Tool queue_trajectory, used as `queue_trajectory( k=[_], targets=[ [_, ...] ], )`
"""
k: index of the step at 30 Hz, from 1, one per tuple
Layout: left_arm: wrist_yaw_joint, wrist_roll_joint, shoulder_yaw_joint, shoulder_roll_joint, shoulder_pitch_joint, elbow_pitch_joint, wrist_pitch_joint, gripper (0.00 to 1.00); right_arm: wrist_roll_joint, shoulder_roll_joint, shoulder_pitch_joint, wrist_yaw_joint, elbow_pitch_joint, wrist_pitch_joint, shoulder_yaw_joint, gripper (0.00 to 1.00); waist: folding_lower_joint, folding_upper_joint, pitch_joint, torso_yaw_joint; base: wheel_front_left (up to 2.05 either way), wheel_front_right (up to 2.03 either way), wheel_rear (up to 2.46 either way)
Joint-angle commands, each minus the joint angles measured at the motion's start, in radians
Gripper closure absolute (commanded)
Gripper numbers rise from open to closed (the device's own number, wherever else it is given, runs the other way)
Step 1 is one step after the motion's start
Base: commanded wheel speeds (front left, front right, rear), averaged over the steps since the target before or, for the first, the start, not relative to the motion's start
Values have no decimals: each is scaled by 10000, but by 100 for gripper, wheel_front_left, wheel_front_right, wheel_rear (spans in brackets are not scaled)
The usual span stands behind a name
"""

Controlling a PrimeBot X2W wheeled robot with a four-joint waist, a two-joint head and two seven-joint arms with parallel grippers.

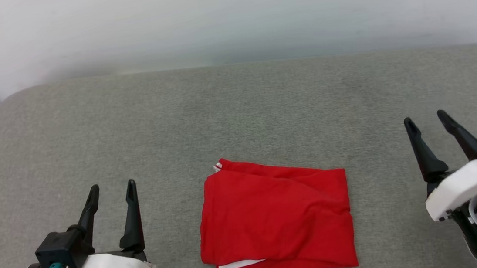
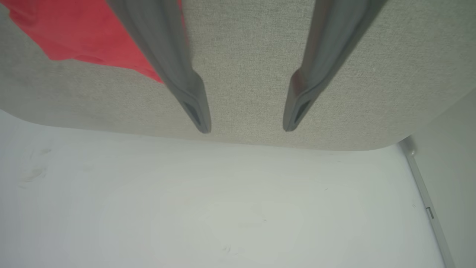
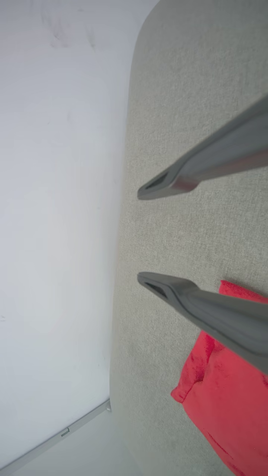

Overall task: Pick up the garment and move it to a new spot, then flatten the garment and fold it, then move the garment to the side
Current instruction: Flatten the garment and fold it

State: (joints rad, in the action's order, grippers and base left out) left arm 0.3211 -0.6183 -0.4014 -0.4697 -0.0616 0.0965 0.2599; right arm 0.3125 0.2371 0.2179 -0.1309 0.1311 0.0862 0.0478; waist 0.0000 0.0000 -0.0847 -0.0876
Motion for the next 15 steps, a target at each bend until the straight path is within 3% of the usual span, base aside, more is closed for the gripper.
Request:
queue_trajectory(
  k=[1,7,15],
  targets=[
    [72,38,142,-64,241,13,55,0,-299,-251,-432,4,-711,-310,-352,0,0,0,141,270,0,0,0],
    [209,168,202,-132,697,-88,62,0,-794,-762,-1691,2,-2203,-485,-763,0,0,0,575,587,0,0,0],
    [314,214,53,-113,1134,-150,61,0,-852,-1284,-2915,4,-2955,-164,-807,0,0,0,995,675,0,0,0]
  ],
)
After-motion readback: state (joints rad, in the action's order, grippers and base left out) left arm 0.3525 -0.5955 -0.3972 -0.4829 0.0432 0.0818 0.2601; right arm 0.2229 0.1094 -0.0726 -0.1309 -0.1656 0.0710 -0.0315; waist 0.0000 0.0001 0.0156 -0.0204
